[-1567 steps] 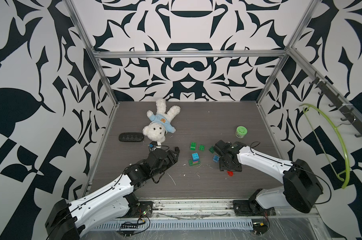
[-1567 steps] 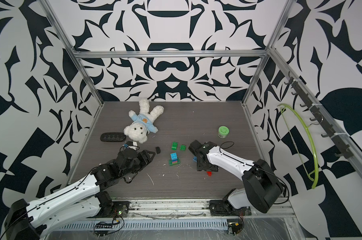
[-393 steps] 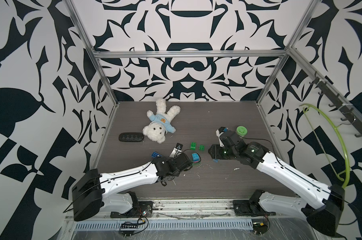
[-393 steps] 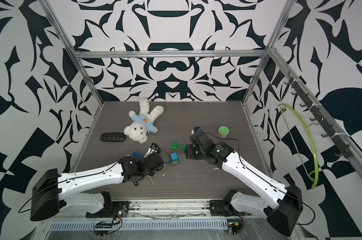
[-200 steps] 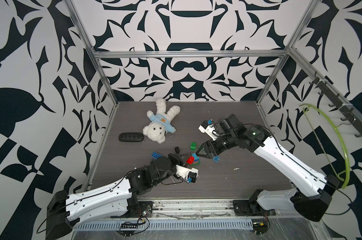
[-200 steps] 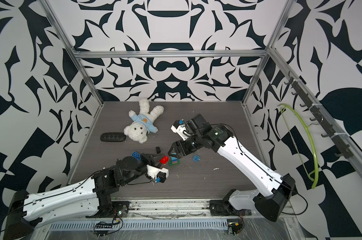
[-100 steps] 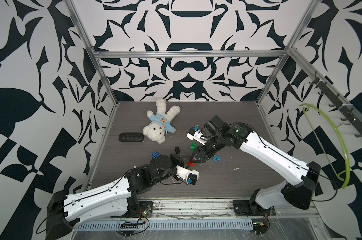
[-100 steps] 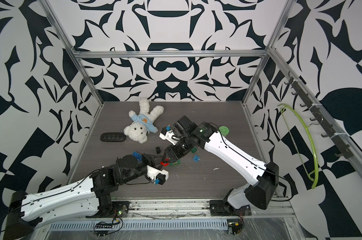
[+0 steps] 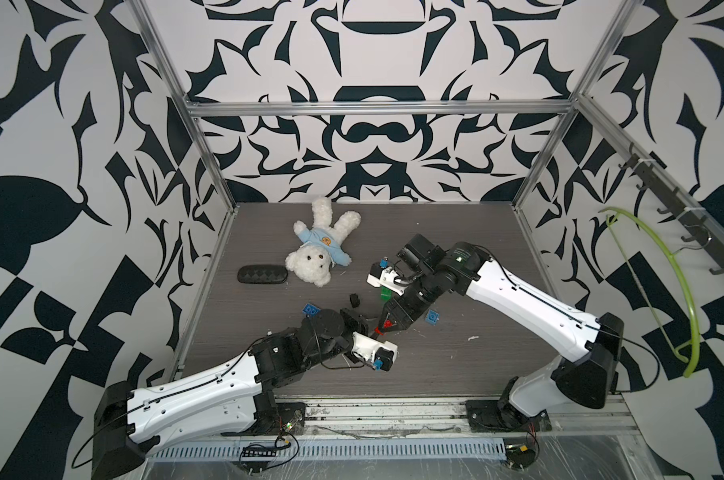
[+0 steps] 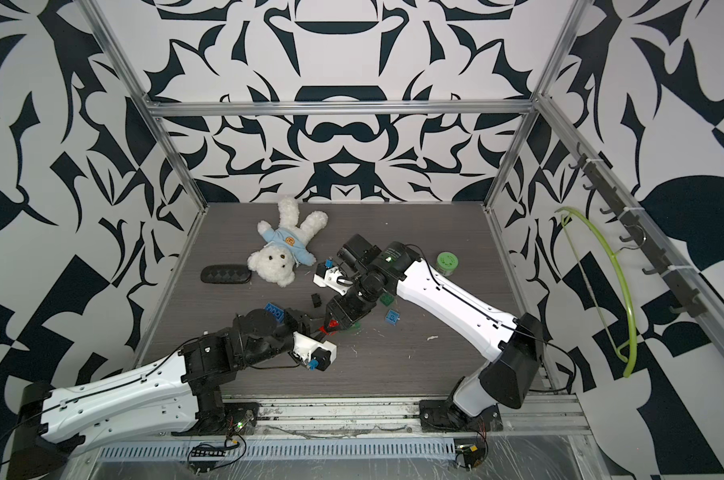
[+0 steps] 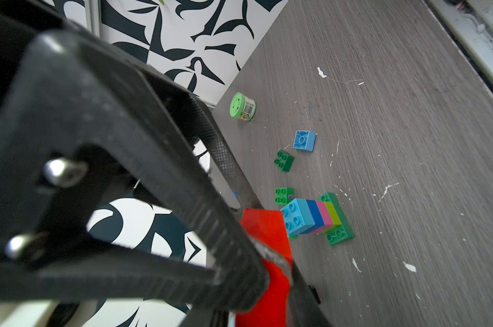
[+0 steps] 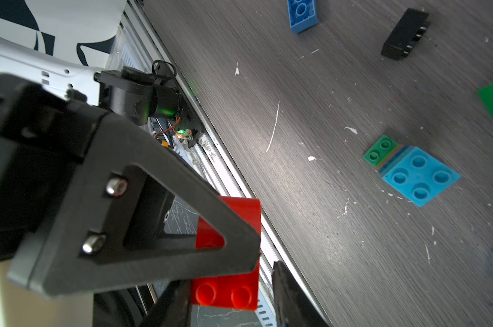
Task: Assemble the number 1 with lego
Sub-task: Pick up the lego brick from the center of the board.
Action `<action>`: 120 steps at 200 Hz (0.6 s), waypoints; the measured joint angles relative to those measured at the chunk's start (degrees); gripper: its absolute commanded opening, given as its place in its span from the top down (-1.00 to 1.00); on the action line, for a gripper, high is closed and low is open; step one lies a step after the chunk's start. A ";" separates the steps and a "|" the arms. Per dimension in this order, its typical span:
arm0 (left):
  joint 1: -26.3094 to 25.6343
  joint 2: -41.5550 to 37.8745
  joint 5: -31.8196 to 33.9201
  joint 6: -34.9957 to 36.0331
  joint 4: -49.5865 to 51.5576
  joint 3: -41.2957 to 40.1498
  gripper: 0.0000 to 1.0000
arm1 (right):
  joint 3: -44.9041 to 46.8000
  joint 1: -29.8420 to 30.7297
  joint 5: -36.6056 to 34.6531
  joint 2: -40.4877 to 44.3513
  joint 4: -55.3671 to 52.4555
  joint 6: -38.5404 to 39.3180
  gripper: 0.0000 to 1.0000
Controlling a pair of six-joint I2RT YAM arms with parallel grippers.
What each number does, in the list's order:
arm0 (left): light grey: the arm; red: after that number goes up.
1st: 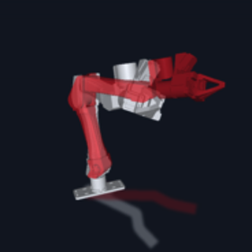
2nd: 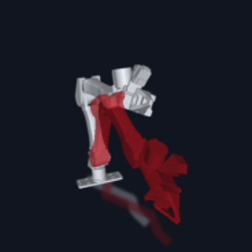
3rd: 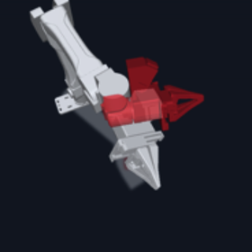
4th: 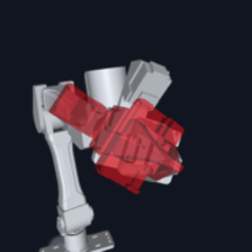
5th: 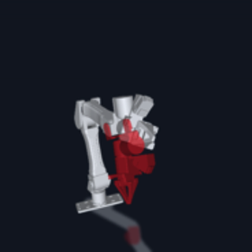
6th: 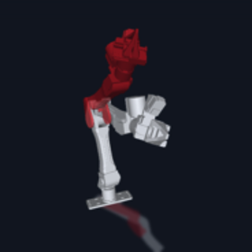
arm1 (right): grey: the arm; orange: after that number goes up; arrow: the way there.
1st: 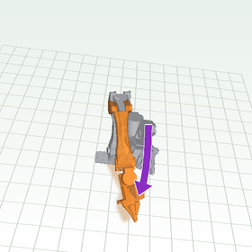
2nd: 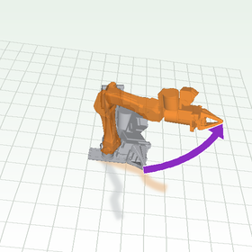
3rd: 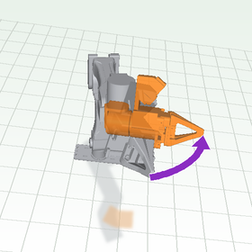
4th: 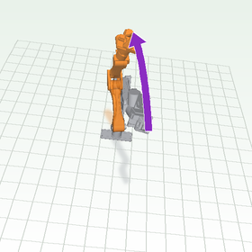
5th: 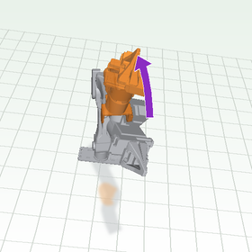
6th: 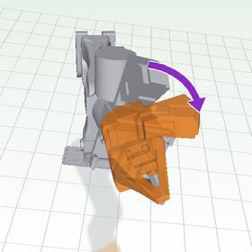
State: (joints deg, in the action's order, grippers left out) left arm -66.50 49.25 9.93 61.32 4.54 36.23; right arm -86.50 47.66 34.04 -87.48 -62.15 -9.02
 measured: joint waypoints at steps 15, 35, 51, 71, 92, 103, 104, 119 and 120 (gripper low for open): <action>0.00 0.00 -0.02 0.00 0.59 0.17 1.00 | -0.17 0.07 0.02 -0.37 -0.22 0.00 0.06; 0.00 0.00 -0.02 -0.02 1.07 0.24 1.00 | -0.46 0.11 0.00 -0.87 -0.61 0.04 0.00; 0.00 0.11 -0.04 -0.02 1.29 0.31 1.00 | -0.52 0.11 -0.02 -1.11 -0.87 0.17 -0.04; 0.00 0.28 -0.02 -0.11 1.46 0.46 1.00 | -0.55 0.20 0.04 -1.38 -1.07 0.22 -0.05; 0.00 0.50 0.00 -0.31 1.99 0.76 0.99 | -0.55 0.33 0.37 -1.46 -1.16 0.26 0.05; 0.00 0.68 -0.02 -0.48 2.14 0.92 0.99 | -0.55 0.39 0.50 -1.46 -1.16 0.50 0.14; 0.00 0.68 0.00 -0.48 2.16 0.94 0.99 | -0.55 0.39 0.55 -1.46 -1.16 0.46 0.15; 0.00 0.87 0.00 -0.87 2.19 1.03 0.95 | -0.55 0.44 0.94 -1.49 -1.14 0.37 0.29; 0.00 0.92 -0.02 -0.90 2.19 1.03 0.94 | -0.55 0.44 0.94 -1.46 -1.14 0.44 0.29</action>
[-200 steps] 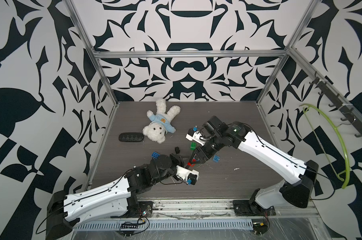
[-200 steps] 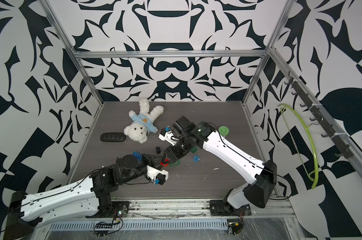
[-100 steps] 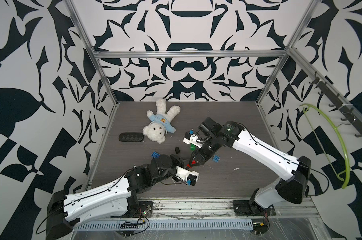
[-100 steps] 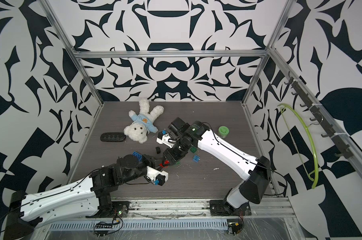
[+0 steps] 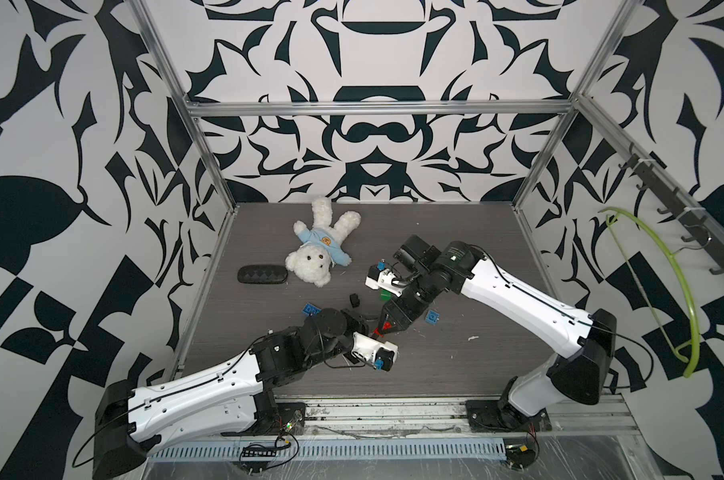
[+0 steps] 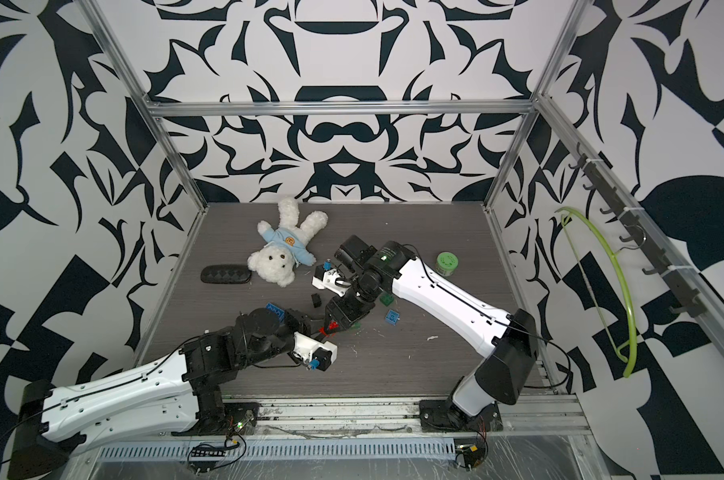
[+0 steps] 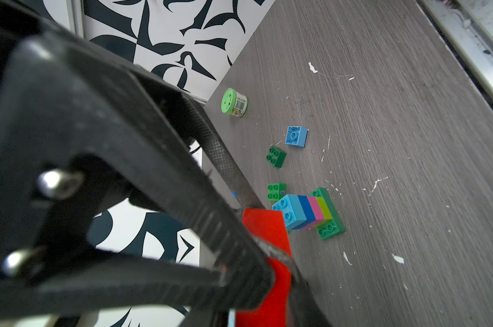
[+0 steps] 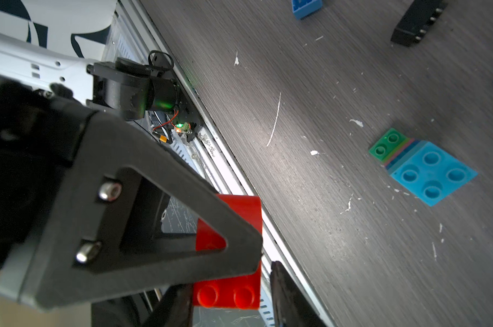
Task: Assemble the number 1 with lego
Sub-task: Pick up the lego brick from the center of the board.
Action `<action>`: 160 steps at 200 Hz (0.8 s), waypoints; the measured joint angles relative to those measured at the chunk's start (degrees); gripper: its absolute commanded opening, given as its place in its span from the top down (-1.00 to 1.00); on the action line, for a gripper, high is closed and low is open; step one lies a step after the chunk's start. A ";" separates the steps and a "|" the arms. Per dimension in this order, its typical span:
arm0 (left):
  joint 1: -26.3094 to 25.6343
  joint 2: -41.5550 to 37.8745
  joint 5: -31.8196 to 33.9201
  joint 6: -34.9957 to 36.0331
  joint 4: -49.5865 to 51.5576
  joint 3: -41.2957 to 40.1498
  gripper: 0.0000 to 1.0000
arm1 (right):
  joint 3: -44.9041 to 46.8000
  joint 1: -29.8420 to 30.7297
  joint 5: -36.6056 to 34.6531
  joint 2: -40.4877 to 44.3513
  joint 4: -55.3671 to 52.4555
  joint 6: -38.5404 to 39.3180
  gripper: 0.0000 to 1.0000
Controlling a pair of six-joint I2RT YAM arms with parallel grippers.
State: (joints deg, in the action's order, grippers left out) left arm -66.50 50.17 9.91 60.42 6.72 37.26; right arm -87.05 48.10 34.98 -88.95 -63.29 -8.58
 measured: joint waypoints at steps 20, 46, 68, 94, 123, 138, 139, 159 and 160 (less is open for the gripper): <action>0.00 0.04 0.07 -0.66 0.22 0.02 0.84 | 0.00 0.00 0.02 -0.02 -0.04 -0.15 0.46; 0.00 0.07 0.15 -1.95 1.01 0.61 0.42 | 0.00 0.00 0.66 0.00 0.09 -0.15 0.54; 0.00 -0.09 0.11 -3.19 1.64 1.05 -0.22 | 0.02 0.00 0.81 0.02 0.26 0.02 0.55; 0.00 -1.66 0.11 -5.38 1.84 1.36 -0.67 | 0.55 -0.02 0.28 0.57 1.25 0.11 0.59; 0.00 -5.33 0.15 -8.39 2.82 1.40 -0.89 | 2.36 -1.29 -1.77 3.08 2.78 0.24 0.70; 0.00 -7.67 0.35 -11.65 3.45 1.40 -0.98 | 3.08 -2.38 -3.78 4.50 3.34 1.03 0.78; 0.00 -7.91 0.35 -12.17 3.50 1.42 -0.99 | 3.13 -2.45 -4.00 4.61 3.39 1.09 0.79; 0.00 -10.82 1.46 -19.41 3.91 1.64 -0.99 | 3.41 -3.32 -7.82 5.46 3.89 3.41 0.83; 0.00 -10.88 1.53 -19.71 3.91 1.66 -0.99 | 3.41 -3.37 -8.09 5.49 3.98 3.56 0.83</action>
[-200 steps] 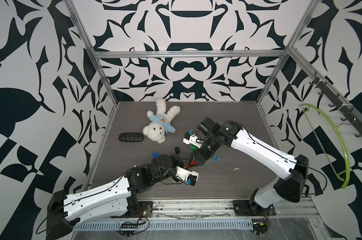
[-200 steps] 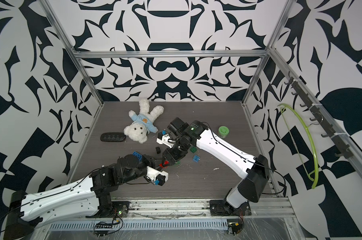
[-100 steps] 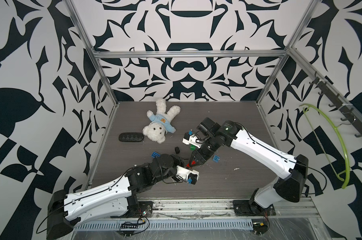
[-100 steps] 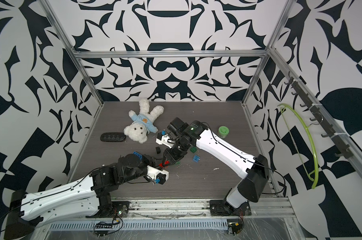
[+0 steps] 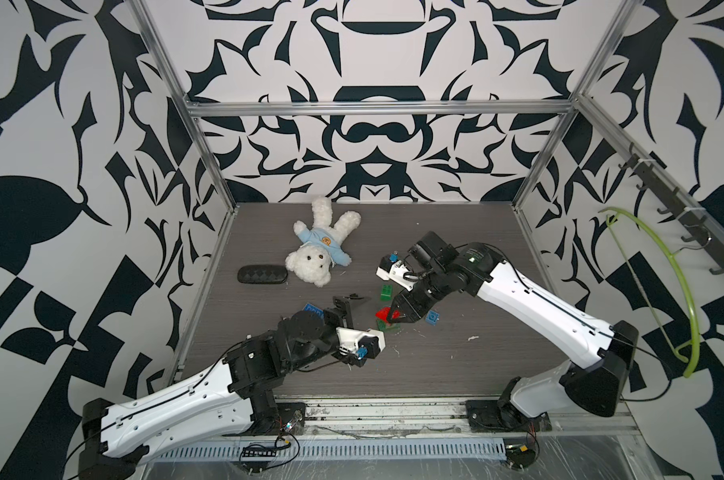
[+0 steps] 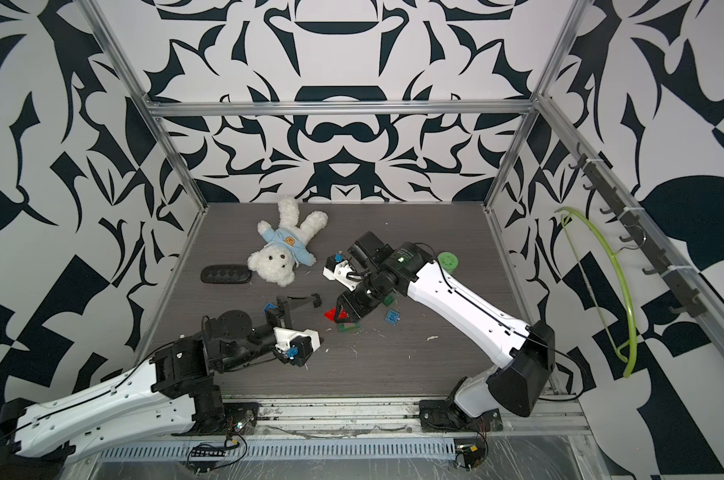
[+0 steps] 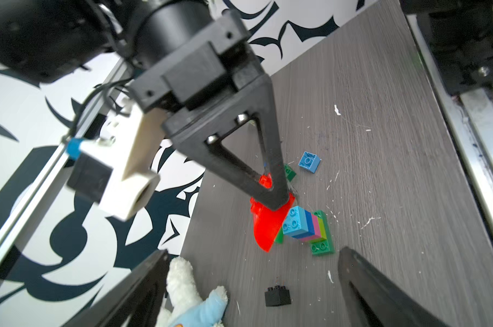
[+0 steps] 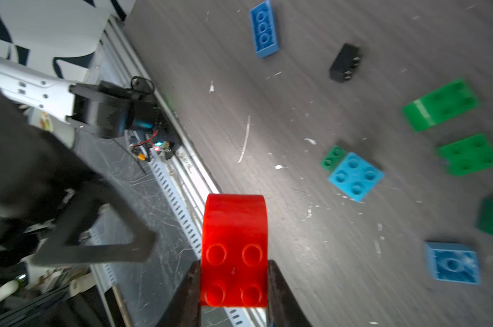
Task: Assemble the number 1 with lego
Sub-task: Pick up the lego brick from the center of the board.
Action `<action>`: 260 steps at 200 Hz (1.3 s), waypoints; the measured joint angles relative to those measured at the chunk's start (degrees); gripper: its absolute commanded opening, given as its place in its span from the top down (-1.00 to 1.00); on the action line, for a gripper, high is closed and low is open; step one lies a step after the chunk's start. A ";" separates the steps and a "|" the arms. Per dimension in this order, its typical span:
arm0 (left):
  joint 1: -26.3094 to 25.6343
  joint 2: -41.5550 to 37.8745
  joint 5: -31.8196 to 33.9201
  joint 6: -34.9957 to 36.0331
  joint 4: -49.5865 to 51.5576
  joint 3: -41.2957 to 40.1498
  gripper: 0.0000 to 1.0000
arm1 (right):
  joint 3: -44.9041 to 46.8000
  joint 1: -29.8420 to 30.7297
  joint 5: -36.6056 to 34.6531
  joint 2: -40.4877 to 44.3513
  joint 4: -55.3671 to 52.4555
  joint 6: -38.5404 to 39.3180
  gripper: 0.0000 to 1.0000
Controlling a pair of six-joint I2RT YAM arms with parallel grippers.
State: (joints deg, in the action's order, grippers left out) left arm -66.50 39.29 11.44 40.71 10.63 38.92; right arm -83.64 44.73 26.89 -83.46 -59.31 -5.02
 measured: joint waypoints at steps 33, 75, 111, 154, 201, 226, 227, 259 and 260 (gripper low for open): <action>0.00 -1.25 5.29 -18.36 1.07 3.21 -0.99 | 1.46 -0.02 -5.49 0.31 3.32 7.19 0.84; 0.00 -1.51 16.41 -46.90 3.74 3.85 -0.99 | 6.67 -0.02 -7.34 2.60 10.82 21.88 0.92; 1.27 -5.11 20.61 -70.58 6.38 -0.81 -0.99 | 6.99 -0.02 -6.93 2.75 11.80 35.30 0.92; 5.31 -9.27 17.46 -91.03 8.31 -7.52 -1.00 | 7.48 -0.02 -7.32 2.45 10.40 47.65 0.93; 8.70 -10.64 8.85 -104.06 10.49 -9.62 -0.99 | 5.99 -0.02 -9.79 -2.27 7.34 54.31 0.94; 12.44 -8.59 1.57 -108.93 8.63 -10.73 -1.00 | 4.98 -0.02 -11.13 -4.50 6.21 56.57 0.94; 12.57 -8.48 1.22 -109.09 8.52 -10.80 -1.00 | 4.92 -0.02 -11.17 -4.59 6.19 56.63 0.95; 19.45 -2.03 -9.90 -114.77 3.78 -14.25 -0.97 | 3.13 -0.02 -11.93 -6.27 6.05 59.52 0.97; 19.67 -1.70 -10.40 -114.92 3.74 -14.34 -0.97 | 3.08 -0.02 -11.98 -6.32 6.05 59.60 0.97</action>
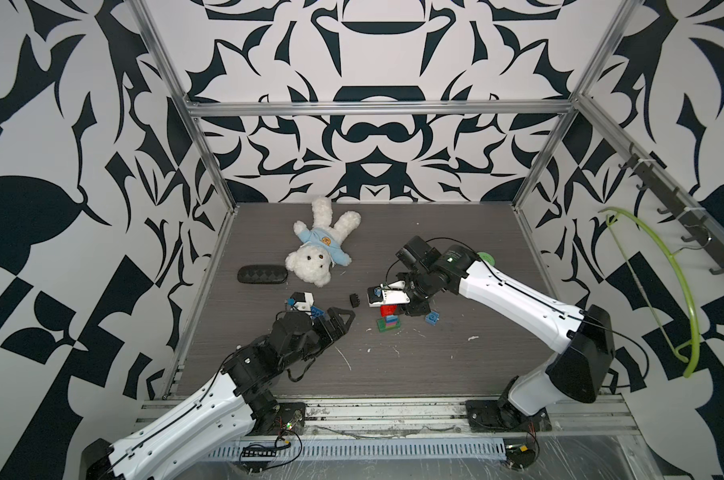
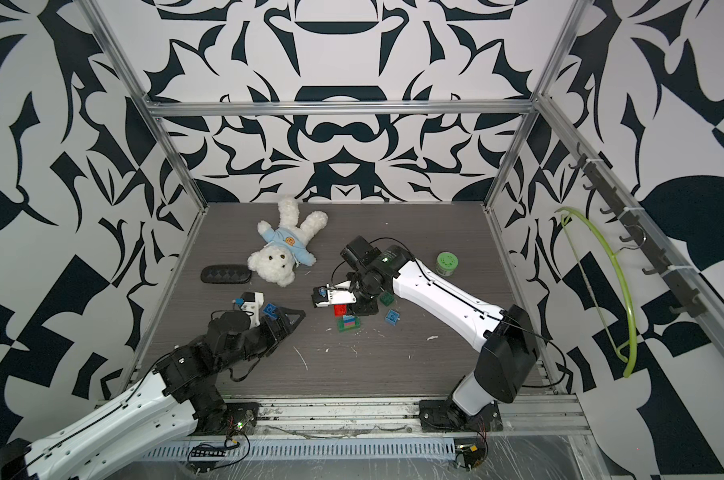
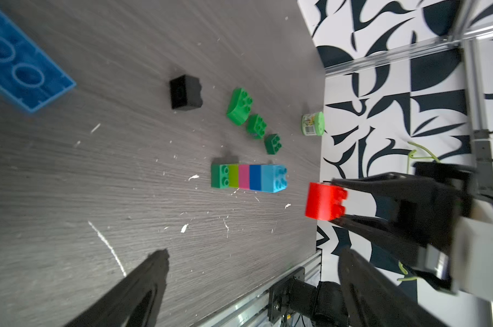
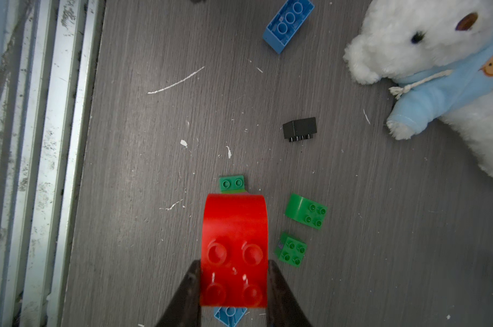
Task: Assemble the number 1 with lego
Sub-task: Pick up the lego brick from the center of the board.
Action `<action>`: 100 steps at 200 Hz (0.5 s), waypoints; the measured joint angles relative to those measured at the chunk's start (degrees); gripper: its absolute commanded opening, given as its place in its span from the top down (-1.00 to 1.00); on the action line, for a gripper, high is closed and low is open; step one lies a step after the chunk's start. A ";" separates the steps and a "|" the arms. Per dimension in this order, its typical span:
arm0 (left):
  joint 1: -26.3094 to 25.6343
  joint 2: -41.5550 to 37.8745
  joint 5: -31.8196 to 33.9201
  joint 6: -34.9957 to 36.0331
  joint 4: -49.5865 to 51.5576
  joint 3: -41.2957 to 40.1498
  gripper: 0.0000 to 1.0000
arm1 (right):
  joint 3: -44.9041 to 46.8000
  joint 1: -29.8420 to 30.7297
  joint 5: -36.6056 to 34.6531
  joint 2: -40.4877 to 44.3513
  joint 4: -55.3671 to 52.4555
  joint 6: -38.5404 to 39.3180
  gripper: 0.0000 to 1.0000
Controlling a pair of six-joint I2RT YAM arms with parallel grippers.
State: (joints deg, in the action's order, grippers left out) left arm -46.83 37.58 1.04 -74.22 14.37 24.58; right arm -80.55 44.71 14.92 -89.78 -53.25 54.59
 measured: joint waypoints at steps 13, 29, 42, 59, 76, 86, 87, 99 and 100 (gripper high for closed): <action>1.44 2.60 -3.17 -0.61 -0.72 -0.42 -0.97 | -0.55 -0.11 0.02 -0.87 -0.09 1.07 0.98; 2.23 4.68 -6.51 -0.83 -2.69 -0.44 -0.97 | -1.86 -0.55 0.42 -2.71 -0.35 1.73 0.99; 3.04 6.36 -9.55 -0.87 -5.18 -0.44 -0.97 | -3.21 -1.11 1.46 -4.48 -0.46 1.92 1.00; 4.66 9.07 -13.38 -0.74 -8.33 -0.44 -0.98 | -4.04 -2.38 2.71 -6.01 -0.33 1.99 1.00; 6.78 12.22 -17.59 -0.26 -11.13 -0.37 -0.98 | -4.04 -3.78 3.74 -6.58 -0.39 1.99 1.00; 8.22 14.47 -20.46 0.28 -12.61 -0.07 -0.98 | -4.04 -4.44 4.33 -6.67 -0.35 1.99 1.00; 8.41 14.78 -20.83 0.33 -12.81 0.00 -0.98 | -4.04 -4.50 4.35 -6.67 -0.37 1.99 1.00; 9.94 17.53 -24.02 1.01 -14.19 0.81 -0.98 | -4.04 -5.25 4.83 -6.67 -0.35 1.99 1.00; 10.12 17.86 -24.39 1.11 -14.29 0.98 -0.98 | -4.04 -5.31 4.87 -6.67 -0.35 1.99 1.00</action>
State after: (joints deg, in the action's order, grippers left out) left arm -36.71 55.44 -23.35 -73.10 0.08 25.56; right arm -84.60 39.40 19.79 -96.44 -53.60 56.58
